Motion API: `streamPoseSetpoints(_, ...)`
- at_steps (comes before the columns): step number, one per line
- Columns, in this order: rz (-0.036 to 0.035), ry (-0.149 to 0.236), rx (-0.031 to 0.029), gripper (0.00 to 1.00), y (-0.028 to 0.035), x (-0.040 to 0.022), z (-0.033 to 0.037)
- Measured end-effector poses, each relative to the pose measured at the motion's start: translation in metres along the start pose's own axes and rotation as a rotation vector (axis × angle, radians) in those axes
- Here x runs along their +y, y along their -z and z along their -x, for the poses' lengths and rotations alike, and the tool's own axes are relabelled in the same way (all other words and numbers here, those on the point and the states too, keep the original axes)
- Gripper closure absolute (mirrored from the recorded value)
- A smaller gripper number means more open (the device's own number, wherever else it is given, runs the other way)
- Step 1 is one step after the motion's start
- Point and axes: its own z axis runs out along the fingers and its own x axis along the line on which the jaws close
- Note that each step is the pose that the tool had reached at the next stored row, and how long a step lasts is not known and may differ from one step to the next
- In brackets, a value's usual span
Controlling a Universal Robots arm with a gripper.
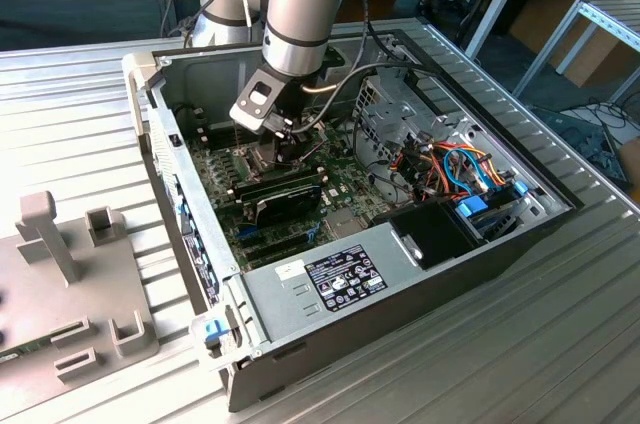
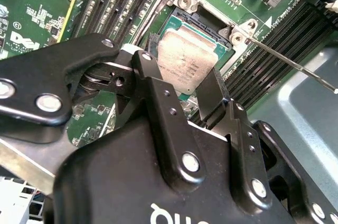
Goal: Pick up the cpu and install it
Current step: 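Place the cpu into insertion slot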
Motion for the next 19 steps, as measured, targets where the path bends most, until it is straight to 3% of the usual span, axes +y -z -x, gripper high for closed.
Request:
streamPoseSetpoints(10, 0.0013, -0.033, 0.0004, 0.46, -0.0009, 0.0000, 0.0000)
streamPoseSetpoints(19, 0.0013, -0.033, 0.0024, 0.46, -0.0030, -0.0001, -0.0010)
